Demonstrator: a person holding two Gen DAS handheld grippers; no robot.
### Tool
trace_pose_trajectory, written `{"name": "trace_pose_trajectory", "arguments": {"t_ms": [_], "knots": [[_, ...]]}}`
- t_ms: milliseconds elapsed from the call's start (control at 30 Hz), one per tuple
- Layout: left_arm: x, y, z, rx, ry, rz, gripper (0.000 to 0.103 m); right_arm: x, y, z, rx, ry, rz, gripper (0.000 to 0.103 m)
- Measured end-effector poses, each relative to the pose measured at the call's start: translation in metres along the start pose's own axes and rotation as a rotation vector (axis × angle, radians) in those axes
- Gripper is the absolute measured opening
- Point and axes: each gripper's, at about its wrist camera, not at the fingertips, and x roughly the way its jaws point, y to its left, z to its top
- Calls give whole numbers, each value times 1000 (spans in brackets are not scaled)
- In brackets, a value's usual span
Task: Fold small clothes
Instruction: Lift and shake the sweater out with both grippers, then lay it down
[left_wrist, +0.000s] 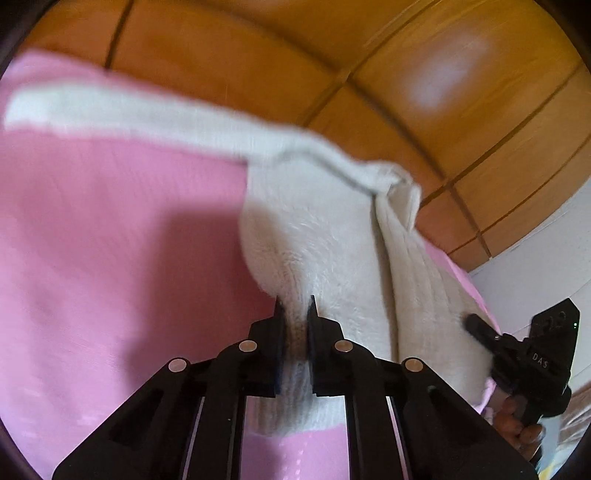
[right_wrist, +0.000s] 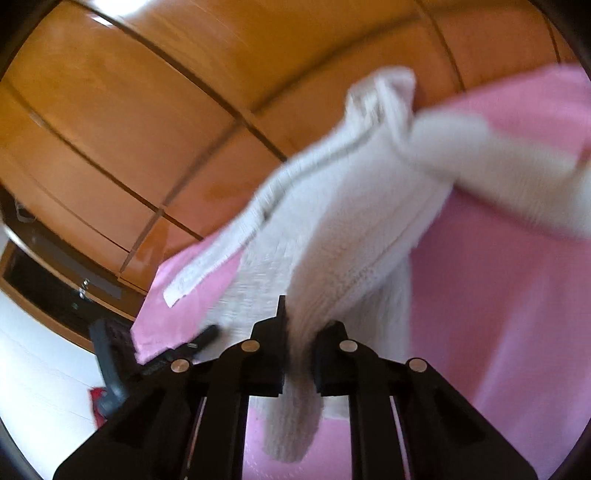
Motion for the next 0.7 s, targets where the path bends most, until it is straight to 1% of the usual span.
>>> {"name": "trace_pose_trajectory", "arguments": {"t_ms": [100, 200, 300, 367, 467, 533, 567, 633, 700], "knots": [[-44, -3, 8, 39, -57, 17, 7, -48, 5, 8, -75, -65, -14, 10], [-80, -2, 7, 44, -92, 5, 6, -84, 7, 6, -132, -102, -32, 9], [-121, -2, -8, 49, -116, -10, 6, -119, -1, -5, -166, -116, -53, 9], [-135, -2, -21, 41, -117, -17, 6, -135, -9, -21, -173, -105, -63, 9], [-154, 13, -50, -6, -89, -28, 6, -147, -29, -52, -154, -60, -93, 9], [-161, 20, -69, -24, -61, -17, 6, -144, -41, -76, -132, -12, -106, 9], [-160, 24, -81, -29, -38, 5, 6, -139, -48, -88, -130, 17, -130, 9], [-147, 38, -102, -83, 21, 14, 6, -126, -70, -110, -93, 70, -192, 7], [-128, 49, -124, -102, 74, 73, 3, -115, -91, -122, -41, 98, -229, 6]]}}
